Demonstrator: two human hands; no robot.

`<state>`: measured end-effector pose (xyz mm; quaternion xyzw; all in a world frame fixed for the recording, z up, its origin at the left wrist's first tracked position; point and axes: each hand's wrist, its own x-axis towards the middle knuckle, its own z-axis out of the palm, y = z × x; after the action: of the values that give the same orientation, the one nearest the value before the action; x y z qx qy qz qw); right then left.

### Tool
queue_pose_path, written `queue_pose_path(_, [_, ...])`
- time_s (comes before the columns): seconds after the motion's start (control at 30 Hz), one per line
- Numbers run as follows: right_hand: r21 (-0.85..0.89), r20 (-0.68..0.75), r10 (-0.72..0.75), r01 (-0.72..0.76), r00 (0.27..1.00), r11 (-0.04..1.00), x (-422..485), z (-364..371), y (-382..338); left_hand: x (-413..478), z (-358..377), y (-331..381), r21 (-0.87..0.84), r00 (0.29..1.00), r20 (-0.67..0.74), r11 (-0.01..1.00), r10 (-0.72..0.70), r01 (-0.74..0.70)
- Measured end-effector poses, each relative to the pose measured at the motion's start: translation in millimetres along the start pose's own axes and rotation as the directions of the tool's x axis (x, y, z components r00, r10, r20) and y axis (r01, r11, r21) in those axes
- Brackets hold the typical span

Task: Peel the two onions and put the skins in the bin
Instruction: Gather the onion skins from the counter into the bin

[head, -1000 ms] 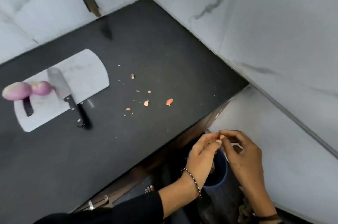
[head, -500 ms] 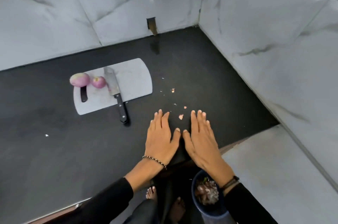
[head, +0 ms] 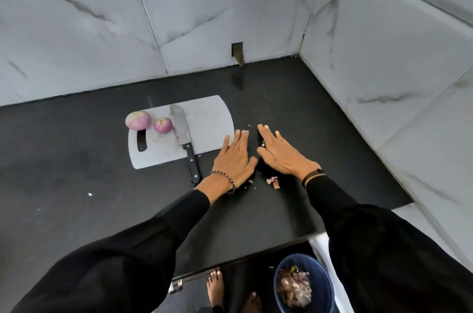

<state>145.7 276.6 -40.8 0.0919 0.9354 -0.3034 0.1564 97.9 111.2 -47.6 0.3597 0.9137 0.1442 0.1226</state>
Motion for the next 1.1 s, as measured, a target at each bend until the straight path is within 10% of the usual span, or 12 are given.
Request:
queue_pose_path(0.23, [0.008, -0.074, -0.083, 0.084, 0.994, 0.996, -26.4, 3.6, -2.6, -20.4, 7.6, -19.4, -0.112, 0.987, -0.048, 0.981, 0.156, -0.160])
queue_pose_path(0.6, [-0.032, -0.023, -0.069, 0.069, 0.997, 0.997, 23.1, 5.1, -24.6, -35.5, 2.9, -42.8, -0.014, 0.966, -0.257, 1.000, -0.002, -0.002])
queue_pose_path(0.8, [-0.208, -0.364, -0.266, 0.200, 0.892, 0.957, -3.1, 47.0, -50.4, -53.6, -2.0, -65.8, -0.009, 0.908, -0.398, 0.990, -0.132, 0.140])
queue_pose_path(1.1, [-0.388, -0.104, -0.531, 0.457, 0.841, 0.800, 14.7, 88.4, -93.1, -73.8, -7.3, -86.4, -0.251, 0.868, -0.388, 0.941, -0.311, 0.226])
